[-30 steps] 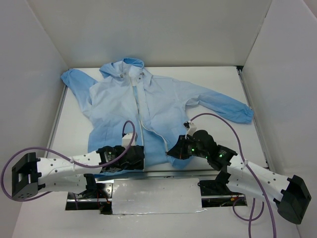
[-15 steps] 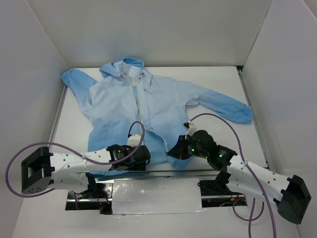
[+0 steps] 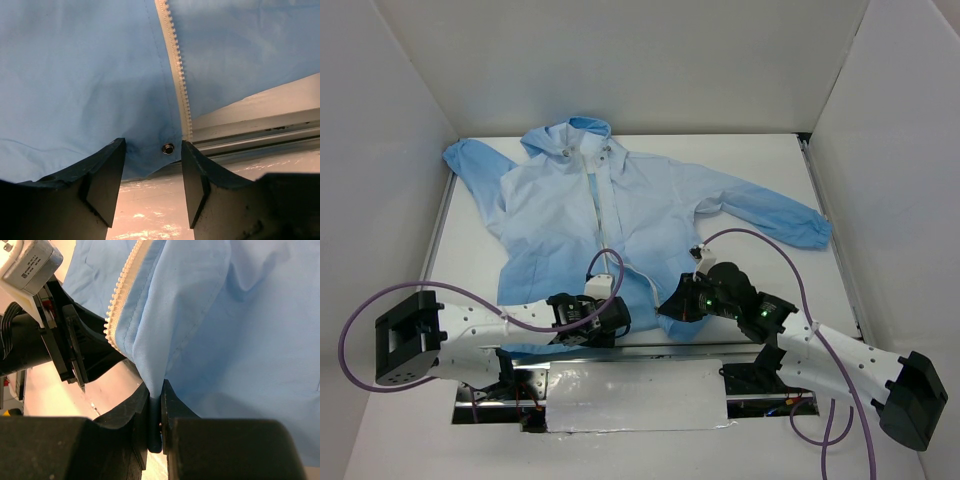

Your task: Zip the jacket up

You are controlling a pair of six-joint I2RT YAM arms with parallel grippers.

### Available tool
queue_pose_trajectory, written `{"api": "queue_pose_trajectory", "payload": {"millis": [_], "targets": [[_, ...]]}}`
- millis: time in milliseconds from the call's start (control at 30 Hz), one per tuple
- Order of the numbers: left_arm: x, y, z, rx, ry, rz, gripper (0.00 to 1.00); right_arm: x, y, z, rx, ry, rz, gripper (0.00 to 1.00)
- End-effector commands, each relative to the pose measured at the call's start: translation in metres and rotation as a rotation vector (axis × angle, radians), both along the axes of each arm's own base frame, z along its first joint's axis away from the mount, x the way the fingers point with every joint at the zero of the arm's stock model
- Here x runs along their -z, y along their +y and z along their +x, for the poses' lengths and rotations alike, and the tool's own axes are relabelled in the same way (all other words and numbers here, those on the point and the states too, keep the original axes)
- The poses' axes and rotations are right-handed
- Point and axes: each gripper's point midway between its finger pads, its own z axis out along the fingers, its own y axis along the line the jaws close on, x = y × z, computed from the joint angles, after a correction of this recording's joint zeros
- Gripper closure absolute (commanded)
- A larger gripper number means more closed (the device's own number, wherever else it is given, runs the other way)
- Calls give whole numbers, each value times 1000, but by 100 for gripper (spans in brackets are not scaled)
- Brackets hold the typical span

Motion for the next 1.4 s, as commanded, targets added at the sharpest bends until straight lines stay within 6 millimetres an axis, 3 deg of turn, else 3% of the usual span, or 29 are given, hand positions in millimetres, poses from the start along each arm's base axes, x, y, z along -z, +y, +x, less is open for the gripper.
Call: {"api": "queue_pose_trajectory", "payload": {"millis": [0,100,167,367,467,500,633,767,800,833,867,967,1133,1167,1200,1367], "targets": [[-2,-2,-1,6,-4,-20,40,-12,1,9,16,-47,7,100],[3,-4,-4,14,9,-17,32,-11,1,10,17,-45,3,100],[6,-6,-4,16,13,-22,33,-11,1,10,18,-44,1,100],[23,0,-7,13,32,12,40,-12,1,10,19,-45,-1,100],[31,1,-9,17,43,22,55,-12,1,11,20,-44,-4,100],[32,0,-9,16,43,16,55,-12,1,11,20,-44,-4,100],[42,2,-11,18,57,38,48,-14,2,12,18,-46,-3,100],[48,0,-12,22,69,33,32,-13,2,12,16,-44,-9,100],[48,-1,-13,26,69,29,32,-13,2,12,14,-44,-9,100],[49,-2,-12,24,67,25,34,-14,2,12,19,-43,-7,100],[49,-2,-12,24,67,23,47,-14,2,12,20,-43,-7,100],[52,-2,-12,24,67,25,70,-14,2,11,17,-44,-6,100],[61,-2,-14,27,79,30,82,-14,1,11,21,-44,-6,100],[62,-2,-14,25,79,34,92,-14,1,11,22,-43,-8,100],[62,-2,-13,19,76,36,95,-14,1,11,23,-42,-7,100],[45,-11,-4,24,20,-29,100,-12,0,11,22,-39,-12,100]]}}
